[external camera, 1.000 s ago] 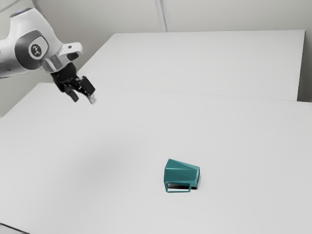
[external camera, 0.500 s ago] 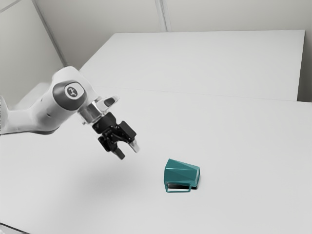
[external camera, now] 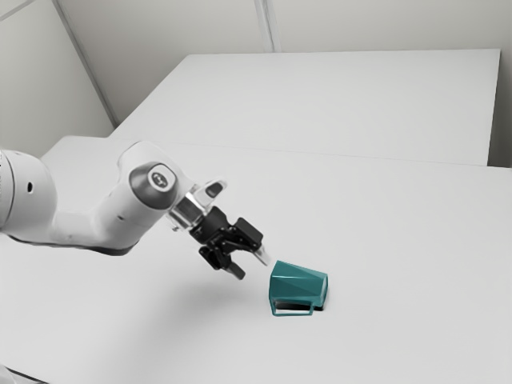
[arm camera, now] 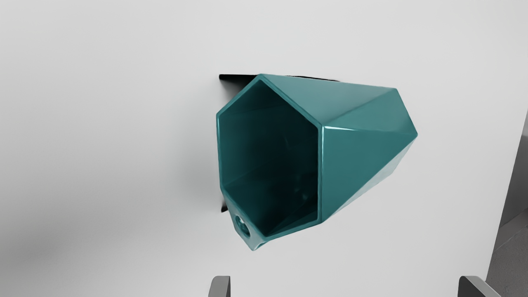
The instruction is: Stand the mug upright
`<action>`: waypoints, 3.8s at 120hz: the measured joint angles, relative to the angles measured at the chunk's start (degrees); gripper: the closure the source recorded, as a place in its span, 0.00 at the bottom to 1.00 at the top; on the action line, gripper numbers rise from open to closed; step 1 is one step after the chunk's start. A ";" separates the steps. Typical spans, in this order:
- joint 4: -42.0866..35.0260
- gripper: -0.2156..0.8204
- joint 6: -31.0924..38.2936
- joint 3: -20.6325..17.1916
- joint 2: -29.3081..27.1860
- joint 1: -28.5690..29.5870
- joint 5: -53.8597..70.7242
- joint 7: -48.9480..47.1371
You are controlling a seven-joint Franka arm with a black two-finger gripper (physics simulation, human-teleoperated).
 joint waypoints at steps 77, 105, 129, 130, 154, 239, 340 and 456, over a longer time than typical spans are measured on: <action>-0.97 0.21 6.74 -0.03 5.23 -4.71 -15.16 8.16; 0.77 0.21 6.95 -0.04 7.62 -5.55 -17.82 11.31; 1.24 0.37 7.02 -0.06 7.38 -6.49 -18.28 13.25; 1.23 0.38 7.02 -0.06 7.34 -6.51 -18.29 13.31; 1.24 0.77 7.08 -0.05 6.65 -6.32 -18.10 14.71; 6.57 0.96 8.63 0.07 1.31 -8.43 -13.46 16.69; 12.90 0.97 8.46 4.41 -0.16 4.75 27.93 7.61; 22.34 0.97 -1.64 4.50 15.33 12.44 45.36 -2.92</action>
